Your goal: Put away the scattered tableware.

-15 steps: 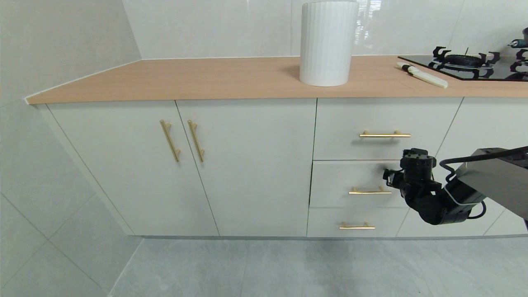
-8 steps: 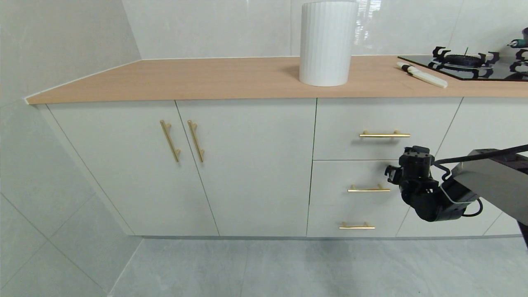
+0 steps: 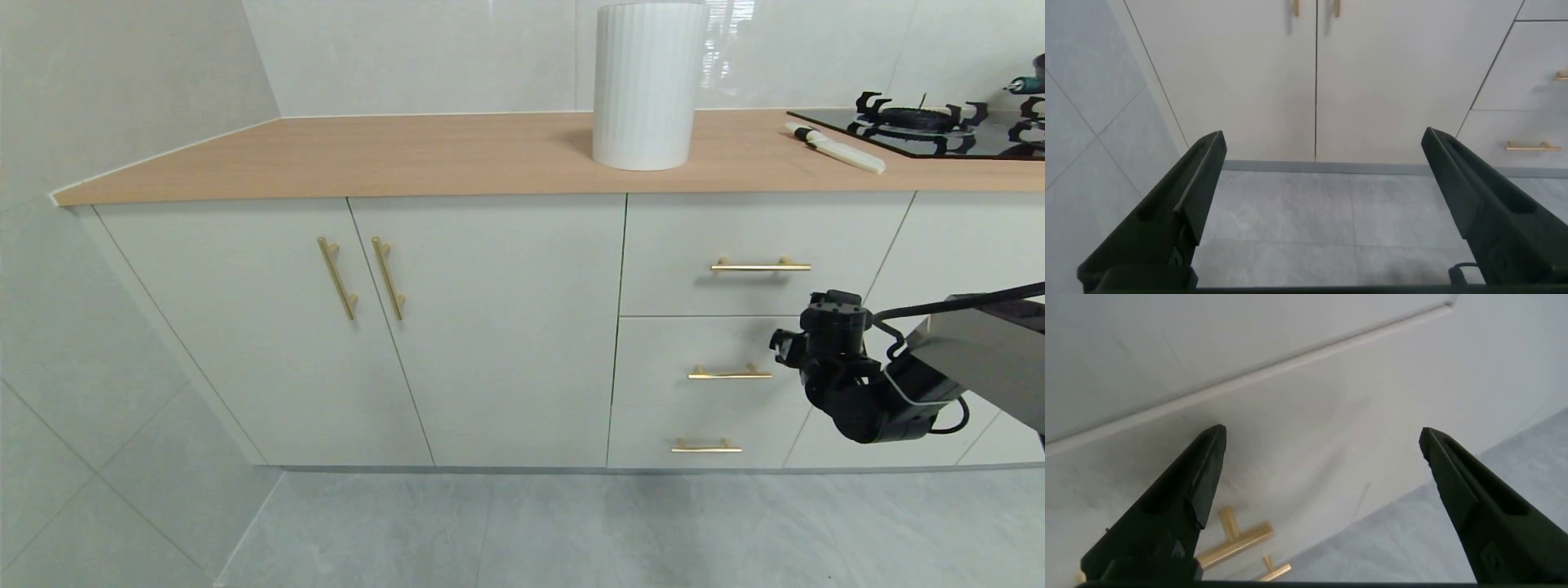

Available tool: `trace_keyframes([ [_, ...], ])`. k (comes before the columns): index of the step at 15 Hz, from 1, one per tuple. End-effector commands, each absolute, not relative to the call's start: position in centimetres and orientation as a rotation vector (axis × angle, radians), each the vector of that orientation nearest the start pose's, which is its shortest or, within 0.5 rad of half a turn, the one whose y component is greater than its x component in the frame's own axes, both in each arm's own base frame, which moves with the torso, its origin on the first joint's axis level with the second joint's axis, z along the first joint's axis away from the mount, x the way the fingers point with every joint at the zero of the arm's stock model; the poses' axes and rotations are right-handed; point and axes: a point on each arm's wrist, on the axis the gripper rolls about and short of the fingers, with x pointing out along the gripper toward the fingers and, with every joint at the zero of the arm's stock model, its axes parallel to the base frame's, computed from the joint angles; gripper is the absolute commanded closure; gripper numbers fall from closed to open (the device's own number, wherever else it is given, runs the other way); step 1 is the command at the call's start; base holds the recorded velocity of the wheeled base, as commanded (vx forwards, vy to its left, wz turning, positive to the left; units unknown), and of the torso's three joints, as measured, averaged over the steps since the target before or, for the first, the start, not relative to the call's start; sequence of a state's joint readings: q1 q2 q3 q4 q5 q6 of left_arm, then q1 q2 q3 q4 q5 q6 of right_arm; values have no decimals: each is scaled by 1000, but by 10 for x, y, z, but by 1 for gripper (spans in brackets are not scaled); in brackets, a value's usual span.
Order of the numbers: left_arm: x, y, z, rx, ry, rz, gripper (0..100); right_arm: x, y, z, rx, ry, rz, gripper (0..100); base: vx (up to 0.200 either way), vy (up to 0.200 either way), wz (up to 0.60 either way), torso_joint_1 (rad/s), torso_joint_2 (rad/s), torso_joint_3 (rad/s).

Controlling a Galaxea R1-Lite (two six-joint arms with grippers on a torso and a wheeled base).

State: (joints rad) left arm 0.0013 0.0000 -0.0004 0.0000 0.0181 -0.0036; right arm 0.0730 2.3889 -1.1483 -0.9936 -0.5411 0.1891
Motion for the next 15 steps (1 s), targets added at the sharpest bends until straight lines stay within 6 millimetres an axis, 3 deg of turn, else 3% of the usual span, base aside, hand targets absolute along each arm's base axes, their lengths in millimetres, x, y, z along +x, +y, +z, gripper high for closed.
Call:
trace_keyframes([
  [1, -23, 0, 76, -3, -3, 20, 0, 398, 27, 101, 131, 144, -399, 0, 0, 0, 0, 0, 0, 0],
  [4, -23, 0, 76, -3, -2, 20, 0, 324, 26, 166, 156, 50, -325, 0, 0, 0, 0, 0, 0, 0],
  [6, -23, 0, 76, -3, -2, 20, 0, 287, 22, 187, 144, 1, -320, 0, 0, 0, 0, 0, 0, 0],
  [7, -23, 0, 75, -5, 0, 20, 0, 236, 17, 205, 111, -56, -314, 0, 0, 0, 0, 0, 0, 0],
  [8, -23, 0, 75, -5, 0, 20, 0, 200, 13, 215, 100, -111, -309, 0, 0, 0, 0, 0, 0, 0],
  [9, -23, 0, 75, -3, 0, 20, 0, 176, 10, 220, 95, -151, -302, 0, 0, 0, 0, 0, 0, 0],
  [10, -23, 0, 75, -5, 0, 20, 0, 135, 6, 223, 66, -218, -285, 0, 0, 0, 0, 0, 0, 0],
  [11, -23, 0, 75, -3, 0, 20, 0, 103, 2, 216, 40, -246, -288, 0, 0, 0, 0, 0, 0, 0],
  [12, -23, 0, 75, -5, 0, 20, 0, 84, 0, 209, 39, -260, -290, 0, 0, 0, 0, 0, 0, 0],
  [13, -23, 0, 75, -5, 0, 20, 0, 50, -3, 198, 37, -277, -290, 0, 0, 0, 0, 0, 0, 0],
  [15, -23, 0, 75, -3, 0, 20, 0, 3, -8, 173, -4, -241, -295, 0, 0, 0, 0, 0, 0, 0],
])
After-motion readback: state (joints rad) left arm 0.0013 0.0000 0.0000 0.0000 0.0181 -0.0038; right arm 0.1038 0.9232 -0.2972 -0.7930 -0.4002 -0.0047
